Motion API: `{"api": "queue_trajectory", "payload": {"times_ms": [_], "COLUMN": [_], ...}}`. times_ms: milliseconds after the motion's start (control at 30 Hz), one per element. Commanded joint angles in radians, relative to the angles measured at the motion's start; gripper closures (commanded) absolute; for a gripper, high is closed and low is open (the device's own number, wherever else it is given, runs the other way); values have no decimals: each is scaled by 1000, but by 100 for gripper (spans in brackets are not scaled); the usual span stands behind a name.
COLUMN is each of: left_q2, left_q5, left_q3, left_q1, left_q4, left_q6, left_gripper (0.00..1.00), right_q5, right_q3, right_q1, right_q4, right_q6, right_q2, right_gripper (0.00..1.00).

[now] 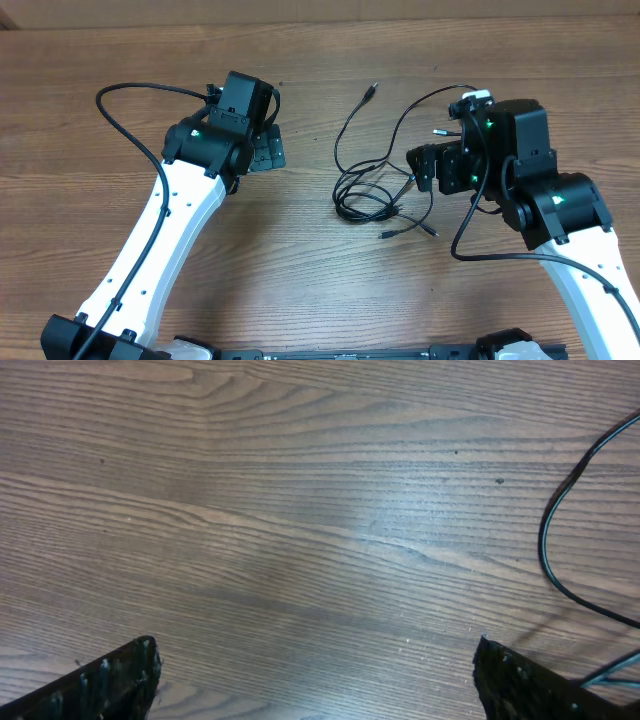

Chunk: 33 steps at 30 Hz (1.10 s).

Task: Untangle cables
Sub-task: 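Grasp the black cable pile with the right gripper and lift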

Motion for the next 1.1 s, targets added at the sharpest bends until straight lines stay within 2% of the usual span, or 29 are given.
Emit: {"api": "queue_trajectory", "payload": {"times_ms": [0,100,233,333,500,733,1067], "left_q2": [5,5,5,5,5,5,5], "left_q5": [5,5,5,5,8,88,110], "left_q3": [-2,-2,-2,-2,-2,-2,-2], "left_q1": [-2,-2,-2,-2,-2,-2,-2], "left_q4": [1,1,1,1,-1,-11,4], "left_q6": [-10,-10,-10,-10,-10,-10,-10], "left_gripper": [0,0,0,0,0,0,0], "right_q5": [-134,-164,-178,-278,-309,-327,-494], "right_q3": [29,-1,-59,-87,-87,-87,-87], "right_q1": [-3,-3,-3,-2,-2,-2,-1], "right_q4": [-47,-95,-77,-54,-9,75,86], "right_q6": [-99,-205,-286,-377,-407,-463,-663], "right_q2": [26,66,131,196,290,403,537], "right_gripper": [11,16,14,13,14,15,12]}}
